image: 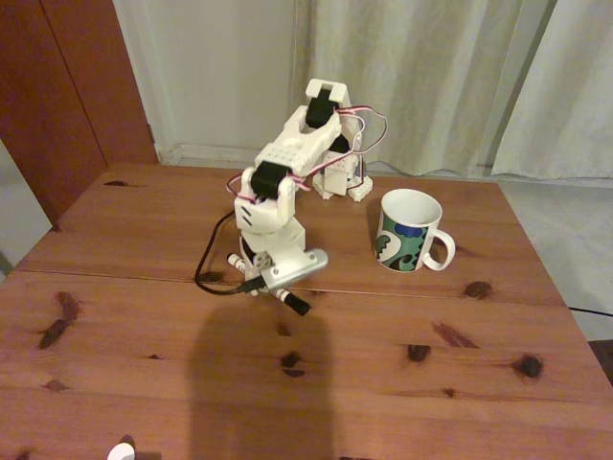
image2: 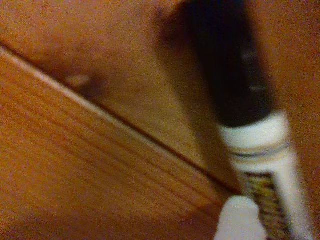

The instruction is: Clean up the desk and place the pens and markers into the cup

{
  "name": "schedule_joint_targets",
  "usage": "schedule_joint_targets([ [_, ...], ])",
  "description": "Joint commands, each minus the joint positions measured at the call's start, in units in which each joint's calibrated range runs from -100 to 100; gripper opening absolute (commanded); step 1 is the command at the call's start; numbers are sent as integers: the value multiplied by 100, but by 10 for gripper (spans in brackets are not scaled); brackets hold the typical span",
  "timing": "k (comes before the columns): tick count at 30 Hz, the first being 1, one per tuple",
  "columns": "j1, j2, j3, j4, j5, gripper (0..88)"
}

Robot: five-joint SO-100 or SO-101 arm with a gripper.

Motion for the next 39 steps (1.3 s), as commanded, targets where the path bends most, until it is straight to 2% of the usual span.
schedule_joint_targets([
  [1, -19, 24, -263, -106, 31, 188],
  [9, -3, 99, -263, -114, 31, 178],
  [14, 21, 99, -254, -114, -6, 0],
  [26, 21, -166, -173, -28, -90, 9],
  [30, 21, -1052, 314, -20, -263, 8],
  [39, -35, -4105, 2749, -97, -467, 8],
])
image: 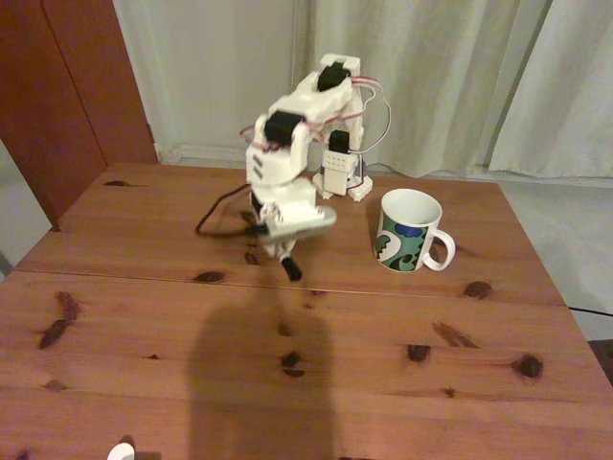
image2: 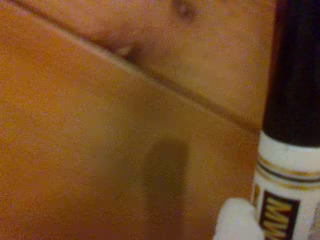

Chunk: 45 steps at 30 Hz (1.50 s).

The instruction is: Clean up the desk and place the pens and markers into the cup

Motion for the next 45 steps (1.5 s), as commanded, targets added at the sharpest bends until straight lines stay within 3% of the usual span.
schedule_joint_targets([
  [1, -51, -1614, 757, -64, -169, 8],
  [8, -718, -3633, 1821, -365, -1170, 8],
  [11, -1217, -4204, 2272, -1148, -1793, 8],
  [15, -1619, -4643, 2786, -2498, -2238, 8],
  [23, -2053, -4734, 3408, -4012, -2427, 8],
  [33, -2793, -5429, 3444, -4072, -2589, 8],
  [45, -2882, -5900, 3994, -4064, -2558, 8],
])
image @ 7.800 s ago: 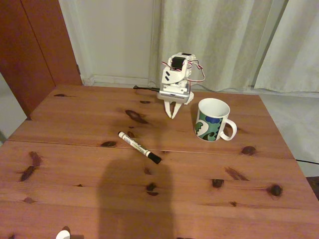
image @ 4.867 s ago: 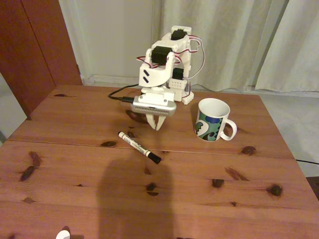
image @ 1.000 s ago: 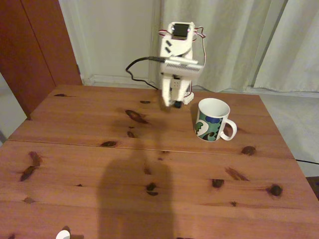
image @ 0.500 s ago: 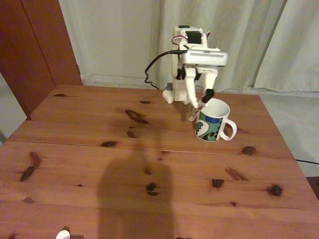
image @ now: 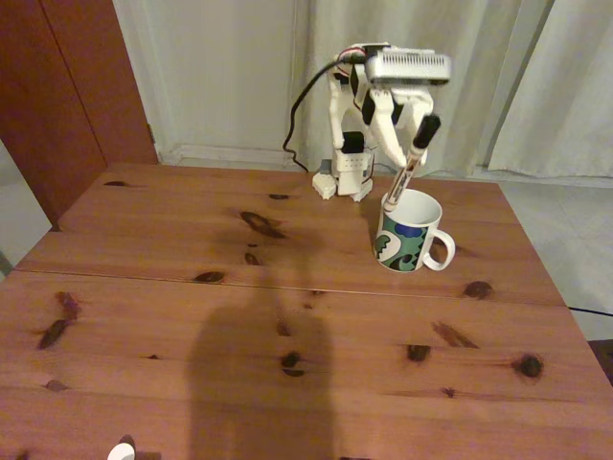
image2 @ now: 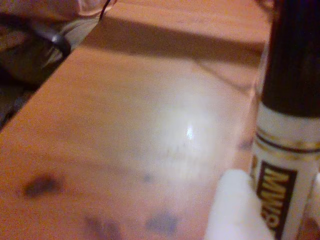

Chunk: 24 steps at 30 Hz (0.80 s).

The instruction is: Clean up the desk and place the pens and markers into the cup

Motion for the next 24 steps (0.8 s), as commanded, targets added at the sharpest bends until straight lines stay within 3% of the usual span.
schedule_joint_targets([
  [1, -37, -163, 116, -157, 21, 8],
  [24, -784, -875, 775, -157, -5, 8],
])
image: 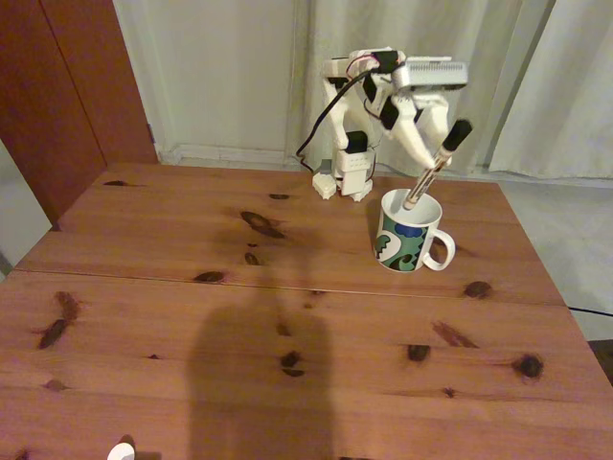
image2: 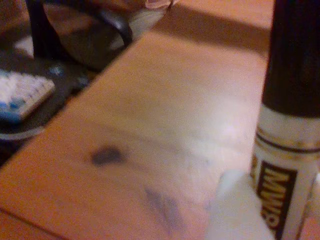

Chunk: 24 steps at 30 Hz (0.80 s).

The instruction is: Clean up the desk and place the pens and markers into the cup

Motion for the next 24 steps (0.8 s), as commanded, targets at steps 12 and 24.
schedule_joint_targets([
  [12, -9, -330, 544, -165, -78, 12],
  [24, 96, -330, 535, -157, -68, 138],
])
